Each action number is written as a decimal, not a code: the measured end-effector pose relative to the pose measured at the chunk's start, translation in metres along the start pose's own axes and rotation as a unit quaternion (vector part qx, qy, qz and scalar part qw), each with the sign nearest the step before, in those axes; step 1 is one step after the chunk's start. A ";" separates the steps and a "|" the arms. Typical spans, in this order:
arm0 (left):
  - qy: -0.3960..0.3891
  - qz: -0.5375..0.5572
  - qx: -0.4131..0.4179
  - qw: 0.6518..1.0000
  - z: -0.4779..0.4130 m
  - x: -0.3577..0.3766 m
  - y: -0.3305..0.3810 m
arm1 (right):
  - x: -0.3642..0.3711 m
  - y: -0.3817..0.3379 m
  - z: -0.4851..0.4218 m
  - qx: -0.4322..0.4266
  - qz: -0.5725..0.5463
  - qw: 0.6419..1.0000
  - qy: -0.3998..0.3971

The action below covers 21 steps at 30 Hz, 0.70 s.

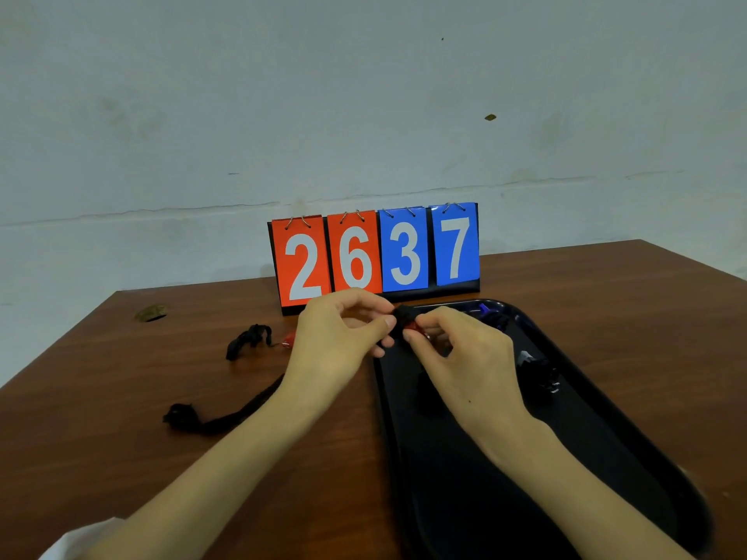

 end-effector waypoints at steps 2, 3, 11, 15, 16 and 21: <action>-0.002 -0.010 -0.006 1.000 -0.001 0.000 -0.001 | 0.001 0.000 0.001 0.000 0.001 1.000 -0.003; -0.006 -0.023 -0.007 1.000 -0.001 0.000 -0.002 | 0.001 0.001 0.001 0.000 0.002 1.000 -0.004; -0.004 -0.134 0.096 0.986 0.006 0.006 -0.008 | 0.005 0.001 0.004 -0.006 0.006 1.000 -0.017; 0.009 -0.132 0.098 0.986 0.007 0.008 -0.008 | 0.006 0.001 0.003 -0.004 0.002 1.000 -0.009; 0.005 -0.138 0.088 0.987 0.007 0.008 -0.008 | 0.006 0.002 0.004 -0.005 0.005 1.000 -0.009; -0.015 -0.250 0.118 0.961 0.009 0.010 -0.008 | 0.008 0.000 0.007 -0.011 0.011 0.999 -0.032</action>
Point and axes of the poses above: each hand's wrist, its own z-axis away from the middle knuckle, its own x-axis out of the palm, y = z × x, the point moved 1 cm from there along -z, towards the middle knuckle, and after that the axes turned 12 degrees about y, right-handed, at the moved point
